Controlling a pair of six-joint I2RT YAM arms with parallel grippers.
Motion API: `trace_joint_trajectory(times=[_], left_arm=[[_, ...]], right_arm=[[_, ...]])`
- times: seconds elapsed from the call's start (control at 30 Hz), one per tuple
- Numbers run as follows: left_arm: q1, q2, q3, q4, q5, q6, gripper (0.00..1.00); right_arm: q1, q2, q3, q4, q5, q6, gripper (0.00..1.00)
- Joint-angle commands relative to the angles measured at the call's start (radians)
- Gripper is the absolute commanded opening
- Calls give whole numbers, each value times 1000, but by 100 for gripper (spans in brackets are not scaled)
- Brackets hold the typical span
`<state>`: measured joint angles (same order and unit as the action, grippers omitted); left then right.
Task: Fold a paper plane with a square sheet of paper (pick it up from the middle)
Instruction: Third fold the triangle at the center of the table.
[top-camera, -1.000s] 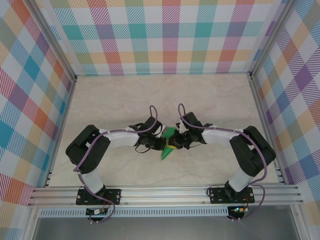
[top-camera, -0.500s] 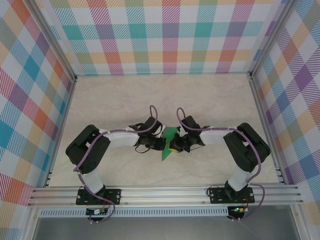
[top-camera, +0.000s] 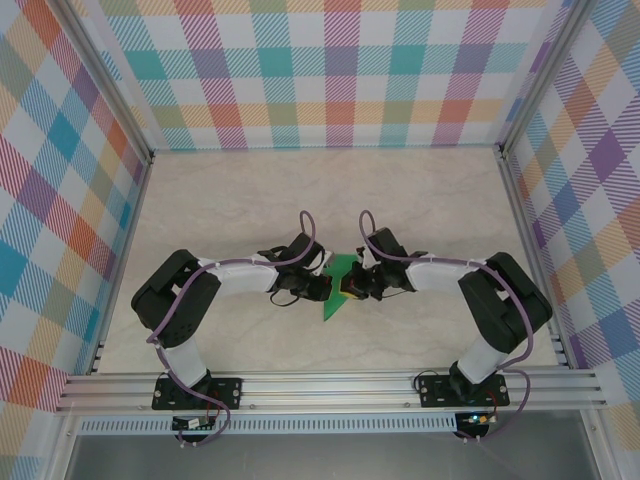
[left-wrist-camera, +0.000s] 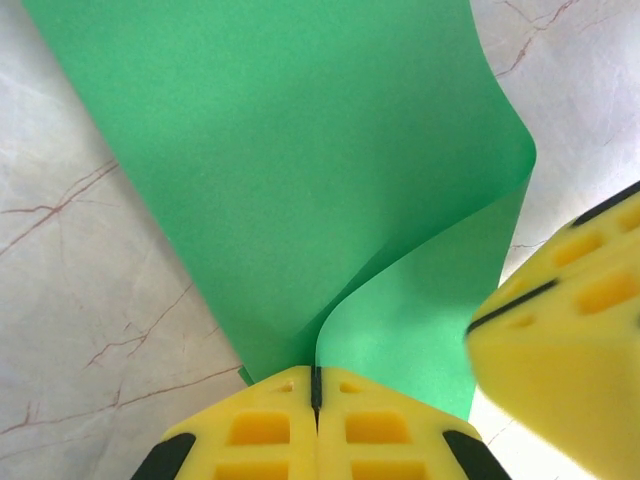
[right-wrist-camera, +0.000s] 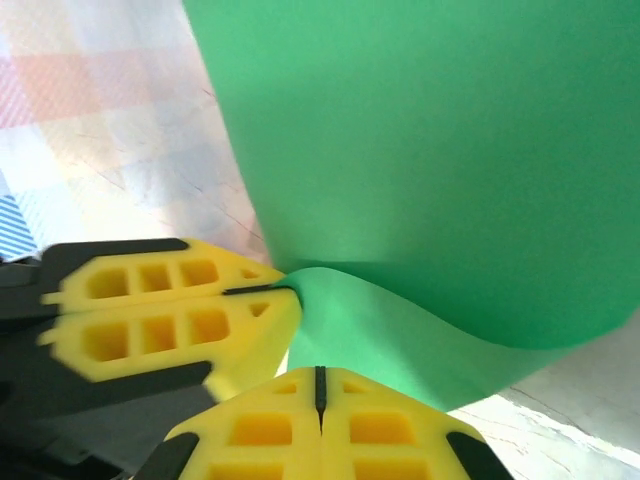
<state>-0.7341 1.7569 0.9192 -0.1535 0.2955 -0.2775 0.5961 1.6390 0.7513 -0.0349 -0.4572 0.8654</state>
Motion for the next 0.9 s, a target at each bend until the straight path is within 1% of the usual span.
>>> trace_joint_trajectory(times=[0.0, 0.07, 0.13, 0.23, 0.33, 0.47, 0.6, 0.77, 0.87], left_arm=[[15, 2, 1, -38, 1, 20, 0], [15, 1, -1, -38, 1, 20, 0], [15, 1, -2, -37, -1, 20, 0], [15, 2, 0, -40, -1, 20, 0], [16, 0, 0, -46, -5, 23, 0], [15, -2, 0, -52, -7, 26, 0], [16, -7, -2, -55, -12, 28, 0], [15, -13, -5, -55, -15, 27, 0], [16, -13, -4, -54, -16, 26, 0]], right_arm=[[-21, 7, -23, 35, -20, -38, 3], [-24, 22, -40, 68, -17, -46, 3], [-28, 48, -45, 62, 5, -66, 3], [-33, 88, -67, 103, -5, -73, 2], [-34, 109, -71, 103, -5, -78, 2], [-38, 47, -62, 87, -9, -77, 2], [-72, -19, -58, 75, -3, -85, 3], [-96, 15, -61, 110, -28, -104, 2], [-96, 51, -65, 110, -14, -111, 2]])
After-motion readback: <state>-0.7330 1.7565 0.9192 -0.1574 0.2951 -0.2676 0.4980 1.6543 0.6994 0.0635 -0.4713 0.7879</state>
